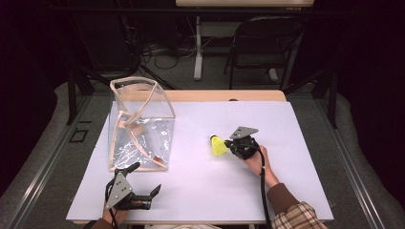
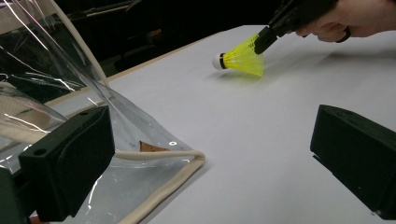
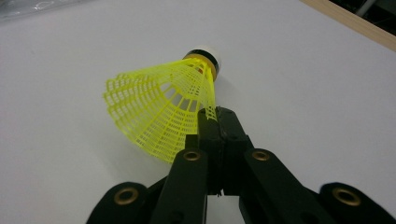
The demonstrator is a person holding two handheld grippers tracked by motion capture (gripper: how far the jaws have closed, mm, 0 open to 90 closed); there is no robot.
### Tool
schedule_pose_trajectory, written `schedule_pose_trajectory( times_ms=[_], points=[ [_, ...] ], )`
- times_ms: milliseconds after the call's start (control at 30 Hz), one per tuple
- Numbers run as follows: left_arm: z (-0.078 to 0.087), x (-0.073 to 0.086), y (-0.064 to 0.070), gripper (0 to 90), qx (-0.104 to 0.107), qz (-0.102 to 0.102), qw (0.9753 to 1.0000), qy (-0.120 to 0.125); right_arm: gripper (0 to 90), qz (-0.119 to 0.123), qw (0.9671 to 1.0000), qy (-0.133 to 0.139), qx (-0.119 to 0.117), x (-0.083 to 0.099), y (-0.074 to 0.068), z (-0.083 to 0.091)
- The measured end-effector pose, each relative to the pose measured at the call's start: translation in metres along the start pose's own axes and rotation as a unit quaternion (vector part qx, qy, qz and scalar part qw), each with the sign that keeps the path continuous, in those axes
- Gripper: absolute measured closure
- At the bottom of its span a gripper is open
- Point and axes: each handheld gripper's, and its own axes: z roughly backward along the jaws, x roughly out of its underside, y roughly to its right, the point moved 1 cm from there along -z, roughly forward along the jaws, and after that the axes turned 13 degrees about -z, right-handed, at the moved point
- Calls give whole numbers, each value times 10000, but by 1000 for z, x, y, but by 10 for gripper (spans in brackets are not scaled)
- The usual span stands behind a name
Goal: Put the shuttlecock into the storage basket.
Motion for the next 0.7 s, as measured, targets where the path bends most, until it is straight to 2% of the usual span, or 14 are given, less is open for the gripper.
schedule_pose_trajectory(
  times_ms=[400,700],
  points=[
    [0,0,-1,0,9,1,10000,-5,900,-178,9998,125,-43,-6,3,11],
    [0,0,-1,0,4,-3,10000,-9,900,-209,9996,175,-51,-9,3,16]
  ],
)
